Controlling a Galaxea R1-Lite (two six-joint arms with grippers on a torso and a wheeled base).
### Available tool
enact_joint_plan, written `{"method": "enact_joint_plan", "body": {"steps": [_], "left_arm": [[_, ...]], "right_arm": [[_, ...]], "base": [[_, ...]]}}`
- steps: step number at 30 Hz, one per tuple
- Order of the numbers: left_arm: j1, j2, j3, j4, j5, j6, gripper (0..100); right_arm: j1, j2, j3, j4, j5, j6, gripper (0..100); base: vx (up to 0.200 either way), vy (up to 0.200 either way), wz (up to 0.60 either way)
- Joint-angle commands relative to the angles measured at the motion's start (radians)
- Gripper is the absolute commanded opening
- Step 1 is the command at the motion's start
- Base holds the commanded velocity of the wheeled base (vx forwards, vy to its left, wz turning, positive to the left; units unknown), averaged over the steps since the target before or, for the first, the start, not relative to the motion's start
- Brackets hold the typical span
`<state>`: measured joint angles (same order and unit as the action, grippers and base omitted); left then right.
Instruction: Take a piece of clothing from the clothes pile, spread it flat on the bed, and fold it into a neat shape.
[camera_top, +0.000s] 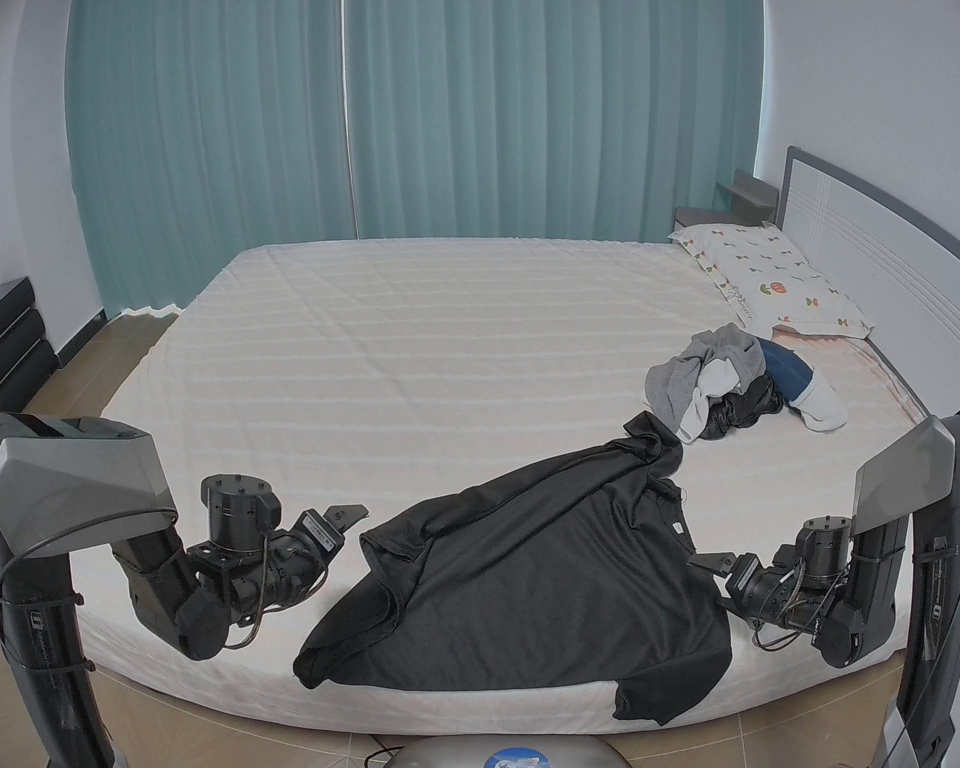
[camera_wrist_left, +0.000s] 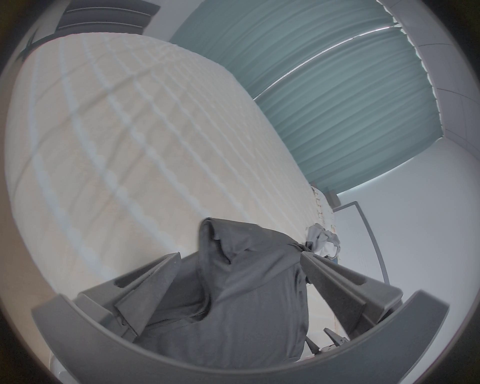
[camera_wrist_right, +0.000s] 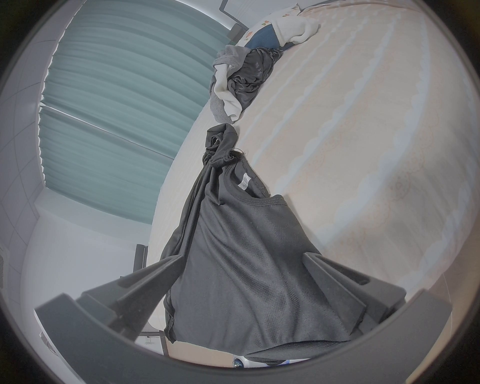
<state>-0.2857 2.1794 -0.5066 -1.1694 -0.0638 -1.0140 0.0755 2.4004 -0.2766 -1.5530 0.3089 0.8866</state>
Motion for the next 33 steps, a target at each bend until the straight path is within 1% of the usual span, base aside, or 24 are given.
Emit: {"method": "enact_joint_plan", "body": {"steps": [1, 5, 7, 8, 9, 11, 13, 16, 24, 29, 30, 33], "left_arm": [[-0.073, 0.056, -0.133, 0.057, 0.006, 0.002, 100], [-0.128, 0.125, -0.294, 0.177, 0.018, 0.005, 100], [-0.133, 0.131, -0.313, 0.192, 0.024, 0.005, 100], [-0.161, 0.177, -0.402, 0.278, 0.076, 0.011, 100], [-0.167, 0.198, -0.425, 0.29, 0.105, 0.022, 100], [-0.167, 0.237, -0.444, 0.283, 0.147, 0.034, 100], [-0.168, 0.252, -0.423, 0.275, 0.162, 0.06, 100], [-0.164, 0.25, -0.383, 0.269, 0.154, 0.081, 100], [-0.165, 0.26, -0.374, 0.223, 0.162, 0.095, 100], [-0.156, 0.284, -0.431, 0.227, 0.162, 0.111, 100], [-0.138, 0.332, -0.51, 0.254, 0.177, 0.155, 100], [-0.139, 0.349, -0.523, 0.264, 0.205, 0.164, 100]], "right_arm": [[0.006, 0.005, 0.0, -0.01, -0.007, 0.0, 100], [0.007, 0.005, -0.001, -0.01, -0.007, -0.001, 100], [0.007, 0.005, -0.001, -0.01, -0.007, 0.0, 100], [0.007, 0.005, -0.001, -0.01, -0.007, -0.001, 100], [0.007, 0.005, -0.001, -0.01, -0.005, 0.0, 100], [0.009, 0.006, -0.003, -0.01, -0.007, -0.001, 100], [0.012, 0.006, -0.003, -0.01, -0.007, 0.0, 100], [0.015, 0.008, -0.003, -0.01, -0.008, -0.001, 100], [0.017, 0.011, -0.001, -0.01, -0.008, 0.0, 100], [0.017, 0.011, -0.003, -0.01, -0.008, 0.0, 100], [0.017, 0.013, -0.003, -0.01, -0.01, -0.001, 100], [0.017, 0.013, -0.003, -0.01, -0.01, -0.001, 100]], "base": [[0.0, 0.0, 0.0], [0.0, 0.0, 0.0], [0.0, 0.0, 0.0], [0.0, 0.0, 0.0], [0.0, 0.0, 0.0], [0.0, 0.0, 0.0], [0.0, 0.0, 0.0], [0.0, 0.0, 0.0], [0.0, 0.0, 0.0], [0.0, 0.0, 0.0], [0.0, 0.0, 0.0], [0.0, 0.0, 0.0]]}}
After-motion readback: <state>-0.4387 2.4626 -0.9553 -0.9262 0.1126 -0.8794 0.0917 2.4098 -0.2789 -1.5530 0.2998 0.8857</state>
